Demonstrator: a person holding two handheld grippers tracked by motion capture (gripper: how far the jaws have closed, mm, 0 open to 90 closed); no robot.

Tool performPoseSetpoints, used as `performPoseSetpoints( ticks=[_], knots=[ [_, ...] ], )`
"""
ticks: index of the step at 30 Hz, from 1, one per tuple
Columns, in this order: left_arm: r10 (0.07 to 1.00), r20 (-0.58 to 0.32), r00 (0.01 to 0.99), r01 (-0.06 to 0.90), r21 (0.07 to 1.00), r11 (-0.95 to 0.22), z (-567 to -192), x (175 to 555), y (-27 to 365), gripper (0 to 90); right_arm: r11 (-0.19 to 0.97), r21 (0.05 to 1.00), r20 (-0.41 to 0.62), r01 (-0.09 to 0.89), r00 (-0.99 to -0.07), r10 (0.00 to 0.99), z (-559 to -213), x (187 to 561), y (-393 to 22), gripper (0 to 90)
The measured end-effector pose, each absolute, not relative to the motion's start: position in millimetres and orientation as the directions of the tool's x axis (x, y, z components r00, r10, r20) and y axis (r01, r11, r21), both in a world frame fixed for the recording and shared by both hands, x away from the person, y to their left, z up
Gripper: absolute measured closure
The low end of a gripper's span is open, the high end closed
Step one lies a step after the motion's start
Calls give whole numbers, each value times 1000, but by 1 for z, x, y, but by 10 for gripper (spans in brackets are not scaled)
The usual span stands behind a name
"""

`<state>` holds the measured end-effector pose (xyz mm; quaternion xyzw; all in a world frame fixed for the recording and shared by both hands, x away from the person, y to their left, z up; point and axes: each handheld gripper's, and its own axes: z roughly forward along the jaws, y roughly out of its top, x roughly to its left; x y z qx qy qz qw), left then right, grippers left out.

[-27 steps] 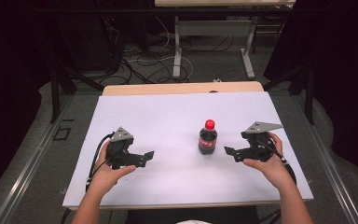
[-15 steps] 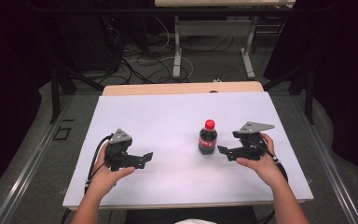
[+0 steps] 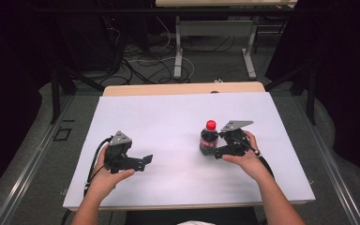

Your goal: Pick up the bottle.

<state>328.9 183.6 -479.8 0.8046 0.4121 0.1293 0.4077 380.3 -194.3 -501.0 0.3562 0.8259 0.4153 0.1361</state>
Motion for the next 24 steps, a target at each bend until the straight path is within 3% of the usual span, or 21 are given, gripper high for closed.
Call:
performPoseSetpoints(
  ticks=[10,24],
  knots=[
    [766,-123,631,556,760,-336,-479,329,185,22,384,784,79,488,-692,718,-510,394,-181,219],
    [767,-128,629,556,763,-329,-479,329,183,22,443,778,-3,445,-703,712,-510,391,-179,289]
  ],
)
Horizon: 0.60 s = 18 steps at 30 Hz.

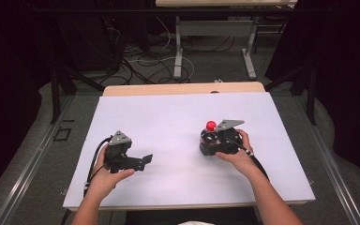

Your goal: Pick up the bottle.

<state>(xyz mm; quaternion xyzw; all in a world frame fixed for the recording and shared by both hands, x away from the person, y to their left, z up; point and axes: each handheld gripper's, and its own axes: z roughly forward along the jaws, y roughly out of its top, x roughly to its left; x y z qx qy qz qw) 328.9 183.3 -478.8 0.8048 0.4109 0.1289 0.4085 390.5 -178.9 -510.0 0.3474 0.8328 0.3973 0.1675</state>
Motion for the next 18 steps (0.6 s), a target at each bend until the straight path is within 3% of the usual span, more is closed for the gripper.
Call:
performPoseSetpoints(
  ticks=[12,18],
  knots=[
    [751,-124,649,539,772,-338,-474,326,178,53,548,739,-16,392,-803,596,-496,362,-164,291],
    [694,-111,711,490,786,-376,-456,321,161,68,555,751,6,359,-843,538,-485,344,-156,291]
  ],
)
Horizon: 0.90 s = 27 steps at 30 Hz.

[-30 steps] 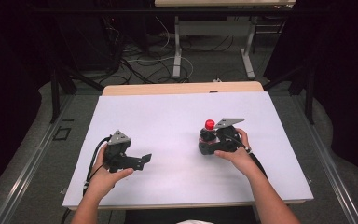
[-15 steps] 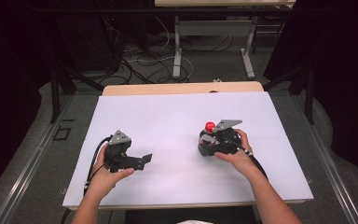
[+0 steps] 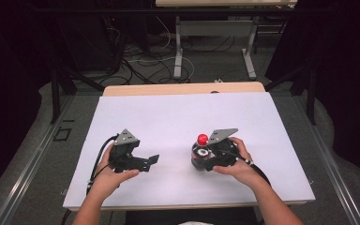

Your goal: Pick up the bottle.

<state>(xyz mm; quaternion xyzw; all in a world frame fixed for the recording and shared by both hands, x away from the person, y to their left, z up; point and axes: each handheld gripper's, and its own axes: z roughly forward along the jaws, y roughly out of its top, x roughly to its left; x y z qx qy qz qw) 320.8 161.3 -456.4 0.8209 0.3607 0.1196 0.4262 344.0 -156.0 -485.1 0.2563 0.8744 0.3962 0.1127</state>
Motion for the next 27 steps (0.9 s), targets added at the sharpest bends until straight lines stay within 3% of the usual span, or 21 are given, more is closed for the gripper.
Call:
performPoseSetpoints(
  ticks=[5,13,27],
  knots=[
    [644,-135,753,462,806,-371,-440,317,149,80,560,765,-2,318,-868,496,-477,335,-148,291],
    [589,-126,798,416,822,-388,-425,316,127,173,587,753,0,296,-893,450,-470,322,-138,292],
    [388,-133,912,324,814,-482,-396,315,93,317,601,745,28,290,-914,406,-470,319,-133,293]
  ],
)
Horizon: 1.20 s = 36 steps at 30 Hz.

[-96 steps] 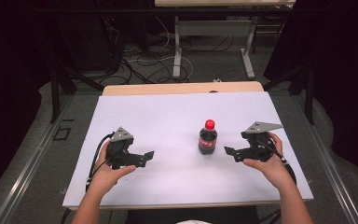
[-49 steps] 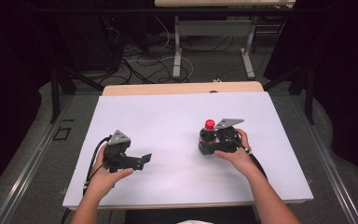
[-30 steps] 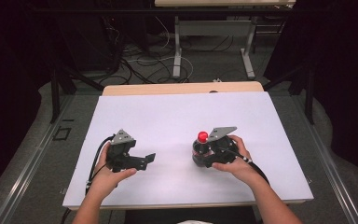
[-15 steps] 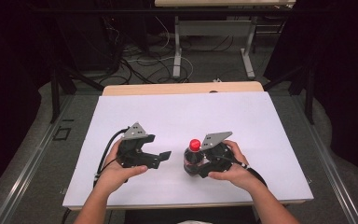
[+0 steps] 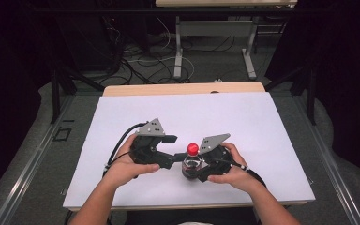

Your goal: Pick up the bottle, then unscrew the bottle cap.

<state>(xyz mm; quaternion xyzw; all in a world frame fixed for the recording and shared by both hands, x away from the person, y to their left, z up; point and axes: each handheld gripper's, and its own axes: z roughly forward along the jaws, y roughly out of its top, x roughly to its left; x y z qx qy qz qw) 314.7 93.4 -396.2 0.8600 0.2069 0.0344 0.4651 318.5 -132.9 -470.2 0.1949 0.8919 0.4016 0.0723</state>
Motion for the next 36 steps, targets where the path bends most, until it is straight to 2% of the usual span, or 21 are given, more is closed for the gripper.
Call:
performPoseSetpoints(
  ticks=[5,11,23,28,36],
  knots=[
    [345,-127,930,297,813,-501,-393,315,83,402,614,740,27,273,-925,378,-471,316,-132,292],
    [300,-165,940,303,806,-508,-391,321,75,471,613,748,23,253,-934,357,-470,313,-132,292],
    [266,-194,944,311,793,-523,-393,324,65,597,620,747,32,238,-945,324,-469,310,-130,292],
    [260,-168,951,287,793,-537,-394,322,64,607,622,745,34,239,-946,323,-470,309,-129,293],
    [307,-140,941,294,784,-547,-394,316,62,613,619,745,36,247,-942,333,-473,310,-127,295]
  ],
)
